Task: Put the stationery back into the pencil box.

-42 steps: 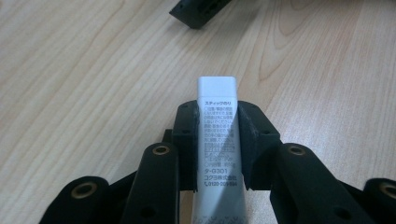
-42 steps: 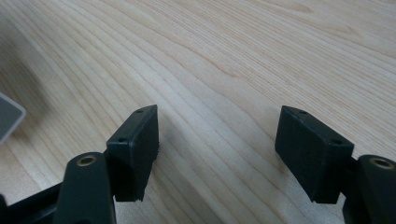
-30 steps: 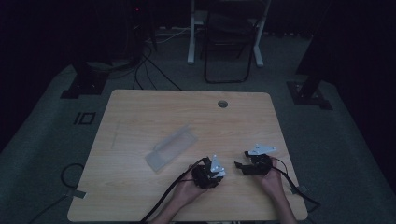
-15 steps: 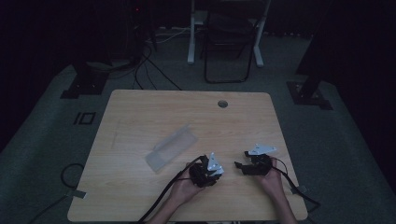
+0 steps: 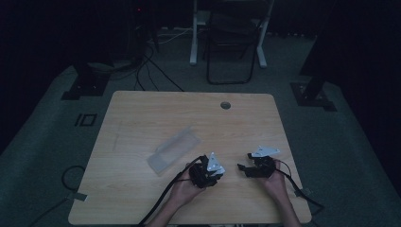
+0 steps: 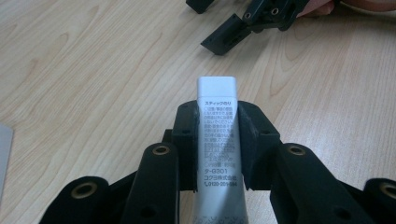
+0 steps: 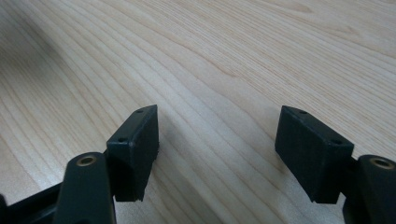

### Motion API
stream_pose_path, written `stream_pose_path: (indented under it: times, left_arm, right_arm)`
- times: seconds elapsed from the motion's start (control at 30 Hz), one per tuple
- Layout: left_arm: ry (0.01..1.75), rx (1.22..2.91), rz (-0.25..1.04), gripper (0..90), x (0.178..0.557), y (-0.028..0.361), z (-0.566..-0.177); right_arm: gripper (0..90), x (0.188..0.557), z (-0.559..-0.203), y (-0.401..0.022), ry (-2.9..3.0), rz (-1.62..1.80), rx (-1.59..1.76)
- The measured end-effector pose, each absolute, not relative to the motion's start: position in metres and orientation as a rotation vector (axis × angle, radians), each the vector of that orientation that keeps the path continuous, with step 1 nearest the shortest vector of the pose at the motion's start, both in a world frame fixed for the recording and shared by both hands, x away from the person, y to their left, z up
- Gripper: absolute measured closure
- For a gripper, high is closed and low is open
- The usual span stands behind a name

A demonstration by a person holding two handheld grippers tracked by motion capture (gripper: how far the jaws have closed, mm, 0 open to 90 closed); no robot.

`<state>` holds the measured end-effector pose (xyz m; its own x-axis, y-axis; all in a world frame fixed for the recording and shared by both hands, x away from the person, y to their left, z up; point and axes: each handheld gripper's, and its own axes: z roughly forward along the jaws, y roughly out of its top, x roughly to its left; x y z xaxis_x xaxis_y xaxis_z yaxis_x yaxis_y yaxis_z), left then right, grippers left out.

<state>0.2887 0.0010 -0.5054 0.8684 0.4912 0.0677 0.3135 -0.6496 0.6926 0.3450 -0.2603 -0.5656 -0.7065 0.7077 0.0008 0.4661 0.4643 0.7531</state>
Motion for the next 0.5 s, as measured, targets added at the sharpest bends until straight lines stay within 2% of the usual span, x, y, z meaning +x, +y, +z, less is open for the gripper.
stream_pose_path:
  times: [0.5]
  left_arm:
    - [0.573,2.302,0.331,71.1,0.2900,0.0097,-0.4965]
  right_arm:
    - [30.5,0.3449,-0.5656,-0.2602,2.404,1.094,1.000]
